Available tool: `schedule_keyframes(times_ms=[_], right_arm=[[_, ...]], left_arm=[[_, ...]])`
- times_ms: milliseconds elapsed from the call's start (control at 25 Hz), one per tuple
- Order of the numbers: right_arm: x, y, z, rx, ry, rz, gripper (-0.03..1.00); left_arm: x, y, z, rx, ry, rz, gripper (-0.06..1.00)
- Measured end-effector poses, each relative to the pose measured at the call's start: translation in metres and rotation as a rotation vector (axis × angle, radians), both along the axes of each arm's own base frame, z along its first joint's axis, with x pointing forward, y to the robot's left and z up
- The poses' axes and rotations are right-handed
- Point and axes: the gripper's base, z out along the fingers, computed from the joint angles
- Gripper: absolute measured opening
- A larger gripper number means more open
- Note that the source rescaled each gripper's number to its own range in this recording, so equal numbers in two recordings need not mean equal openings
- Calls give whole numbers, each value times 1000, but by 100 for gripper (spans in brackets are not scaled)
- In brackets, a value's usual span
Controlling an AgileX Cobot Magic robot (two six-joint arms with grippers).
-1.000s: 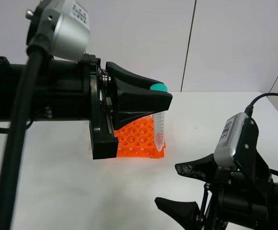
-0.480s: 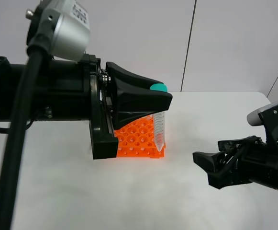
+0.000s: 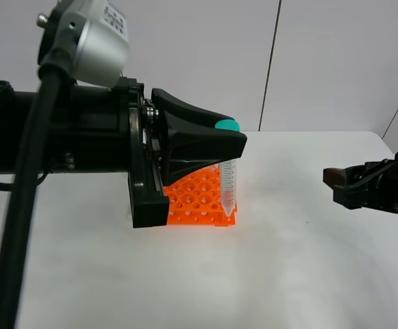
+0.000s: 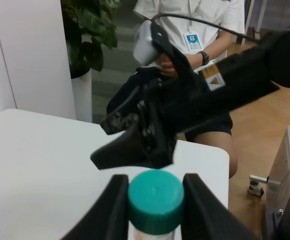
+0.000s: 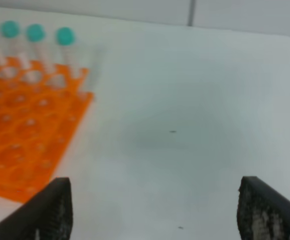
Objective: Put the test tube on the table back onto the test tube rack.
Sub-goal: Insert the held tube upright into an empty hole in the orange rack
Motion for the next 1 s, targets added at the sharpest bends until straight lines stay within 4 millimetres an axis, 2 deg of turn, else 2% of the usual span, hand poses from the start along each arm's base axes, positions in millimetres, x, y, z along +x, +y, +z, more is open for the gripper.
schedule_keyframes(times_ms=[160, 360, 560, 760, 1000], right_arm=[[20, -11, -14, -1, 114, -72, 100], [41, -16, -29, -2, 323, -80, 100], [48, -25, -10, -34, 509, -98, 100], [38, -40, 8, -129, 708, -243, 100], [6, -43, 28, -129, 850, -320, 100]], left_arm=[[0, 0, 0, 0, 0, 0, 0], [0, 0, 0, -1, 0, -3, 0], [0, 0, 0, -3, 5, -3, 0], [0, 0, 0, -3, 5, -3, 0], [0, 0, 0, -4, 7, -4, 0]])
